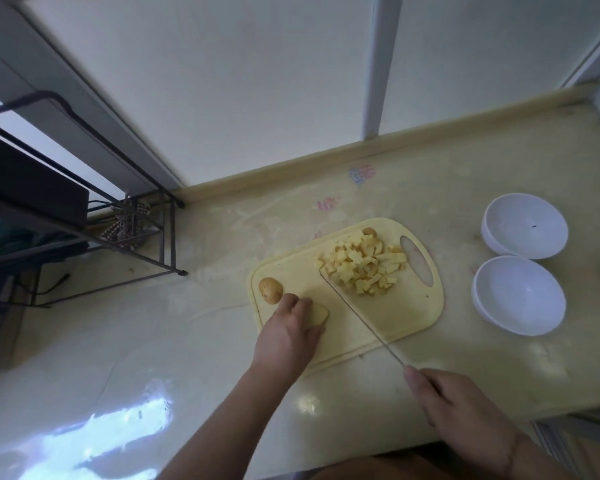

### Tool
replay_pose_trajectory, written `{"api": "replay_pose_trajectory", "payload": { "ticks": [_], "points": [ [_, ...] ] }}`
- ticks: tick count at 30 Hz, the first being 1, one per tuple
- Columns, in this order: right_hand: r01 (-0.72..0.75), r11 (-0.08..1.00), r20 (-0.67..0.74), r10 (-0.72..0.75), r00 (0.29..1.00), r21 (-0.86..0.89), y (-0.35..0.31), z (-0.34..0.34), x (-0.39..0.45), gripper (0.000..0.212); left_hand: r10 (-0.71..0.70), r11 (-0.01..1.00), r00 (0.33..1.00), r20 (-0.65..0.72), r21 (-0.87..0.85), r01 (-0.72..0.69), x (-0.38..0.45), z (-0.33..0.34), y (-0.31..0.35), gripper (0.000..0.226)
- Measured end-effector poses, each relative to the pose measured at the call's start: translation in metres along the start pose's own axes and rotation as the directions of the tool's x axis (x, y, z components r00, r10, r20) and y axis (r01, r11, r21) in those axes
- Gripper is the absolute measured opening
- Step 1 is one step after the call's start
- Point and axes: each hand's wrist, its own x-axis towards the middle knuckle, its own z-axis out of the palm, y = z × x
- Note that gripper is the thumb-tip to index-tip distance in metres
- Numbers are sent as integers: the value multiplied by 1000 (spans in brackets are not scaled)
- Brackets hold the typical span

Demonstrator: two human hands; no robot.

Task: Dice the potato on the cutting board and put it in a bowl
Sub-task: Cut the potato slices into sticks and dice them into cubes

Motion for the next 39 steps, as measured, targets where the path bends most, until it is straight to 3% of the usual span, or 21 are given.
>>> {"api": "replay_pose_trajectory", "payload": {
  "ticks": [3,7,13,17,20,22,25,30,35,39],
  "points": [
    [26,998,0,-26,1000,-63,-3,4,13,83,-56,994,998,-24,-92,53,-2,3,-1,50],
    [52,989,21,-50,999,-139,-9,17,18,73,-57,989,997,-43,-136,51,0,10,10,45],
    [46,989,51,-39,998,-138,-10,7,23,77,-57,984,994,-88,-175,41,-3,16,12,47],
    [70,987,45,-64,997,-146,-10,2,21,86,161,987,961,-224,8,-163,-5,20,4,42],
    [94,981,53,-86,995,-172,-9,5,18,85,363,927,888,-282,14,-374,-4,28,-4,23],
    [100,977,58,-91,994,-187,-8,7,17,82,420,900,857,-298,13,-436,-2,32,-8,14],
    [94,977,57,-85,995,-193,-7,7,13,69,403,898,854,-329,-40,-439,1,34,-12,15],
    [100,973,59,-90,994,-206,0,3,8,86,378,897,861,-341,-94,-432,2,36,-13,17],
    [66,980,75,-53,996,-188,2,2,7,88,359,899,860,-362,-115,-423,1,37,-11,12],
    [70,983,101,-54,993,-167,-18,16,26,74,361,891,850,-385,-127,-436,1,38,-11,12]
  ]
}}
